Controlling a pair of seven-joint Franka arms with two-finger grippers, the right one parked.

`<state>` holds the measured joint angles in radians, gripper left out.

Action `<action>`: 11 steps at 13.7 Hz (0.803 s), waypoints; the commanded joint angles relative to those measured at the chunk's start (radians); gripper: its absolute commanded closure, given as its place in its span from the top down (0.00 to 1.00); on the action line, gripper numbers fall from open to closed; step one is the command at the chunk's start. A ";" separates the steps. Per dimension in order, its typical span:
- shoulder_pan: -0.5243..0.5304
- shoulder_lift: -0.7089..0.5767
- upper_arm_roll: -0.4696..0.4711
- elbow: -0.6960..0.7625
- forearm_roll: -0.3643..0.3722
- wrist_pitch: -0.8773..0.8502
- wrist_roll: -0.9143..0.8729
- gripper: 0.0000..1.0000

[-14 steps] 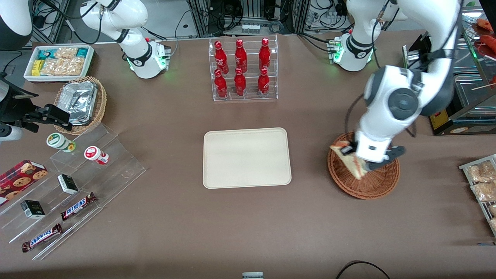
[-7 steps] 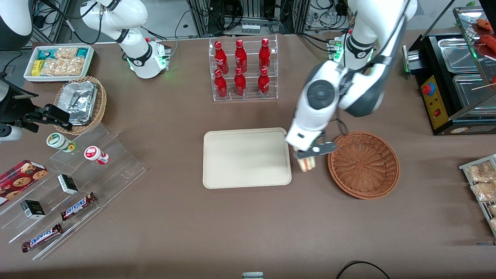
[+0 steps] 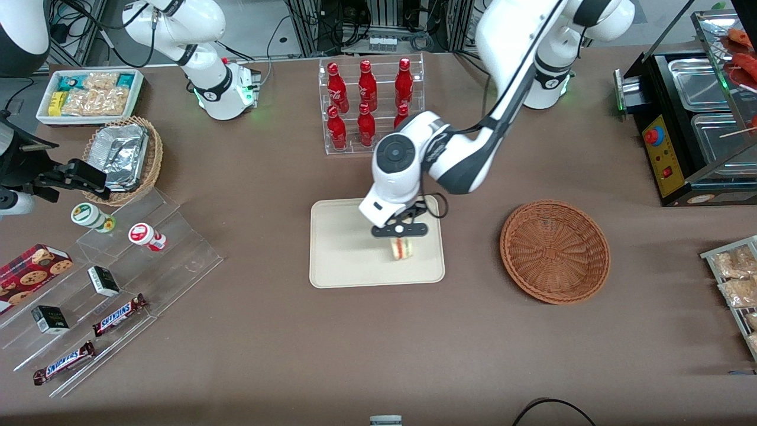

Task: Place sandwich from basket to tray
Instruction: 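Lift the sandwich and carry it over the cream tray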

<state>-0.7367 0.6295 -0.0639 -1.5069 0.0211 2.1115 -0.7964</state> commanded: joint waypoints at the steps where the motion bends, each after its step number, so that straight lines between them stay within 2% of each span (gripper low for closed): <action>1: -0.042 0.050 0.010 0.037 0.010 0.047 -0.009 0.05; 7: -0.081 0.099 0.013 0.030 0.019 0.148 -0.009 0.04; 11: -0.081 0.110 0.018 0.028 0.023 0.148 -0.009 0.05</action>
<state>-0.8062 0.7254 -0.0588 -1.5015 0.0271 2.2579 -0.7963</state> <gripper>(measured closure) 0.850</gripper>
